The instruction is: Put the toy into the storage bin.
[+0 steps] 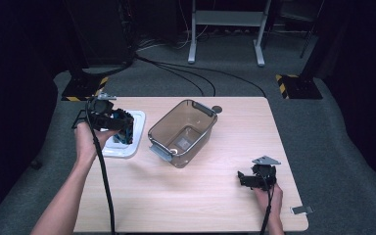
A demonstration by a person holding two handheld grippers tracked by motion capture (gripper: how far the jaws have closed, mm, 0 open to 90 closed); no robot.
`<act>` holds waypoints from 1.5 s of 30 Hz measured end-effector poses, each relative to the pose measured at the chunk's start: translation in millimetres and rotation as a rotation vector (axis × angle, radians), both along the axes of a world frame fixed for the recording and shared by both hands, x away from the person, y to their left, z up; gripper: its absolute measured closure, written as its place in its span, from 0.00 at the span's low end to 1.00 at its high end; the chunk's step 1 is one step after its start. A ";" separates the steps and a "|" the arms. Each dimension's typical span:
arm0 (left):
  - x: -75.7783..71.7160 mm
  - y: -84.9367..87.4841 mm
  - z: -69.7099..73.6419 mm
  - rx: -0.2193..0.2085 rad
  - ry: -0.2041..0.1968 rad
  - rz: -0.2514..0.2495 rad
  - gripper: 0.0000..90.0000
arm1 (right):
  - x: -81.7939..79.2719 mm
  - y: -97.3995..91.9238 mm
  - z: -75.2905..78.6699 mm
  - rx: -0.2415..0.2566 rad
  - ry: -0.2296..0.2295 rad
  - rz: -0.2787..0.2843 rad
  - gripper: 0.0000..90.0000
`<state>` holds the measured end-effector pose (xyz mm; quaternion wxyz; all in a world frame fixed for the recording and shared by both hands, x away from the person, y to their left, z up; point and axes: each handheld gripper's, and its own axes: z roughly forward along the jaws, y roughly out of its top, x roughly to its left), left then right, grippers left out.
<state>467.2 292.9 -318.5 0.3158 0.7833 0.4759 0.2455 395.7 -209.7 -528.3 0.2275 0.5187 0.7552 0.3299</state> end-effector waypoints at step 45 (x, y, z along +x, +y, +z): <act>30.6 -61.3 70.9 0.061 -0.112 -0.072 0.27 | 0.0 -0.1 0.0 -0.001 0.001 0.000 0.09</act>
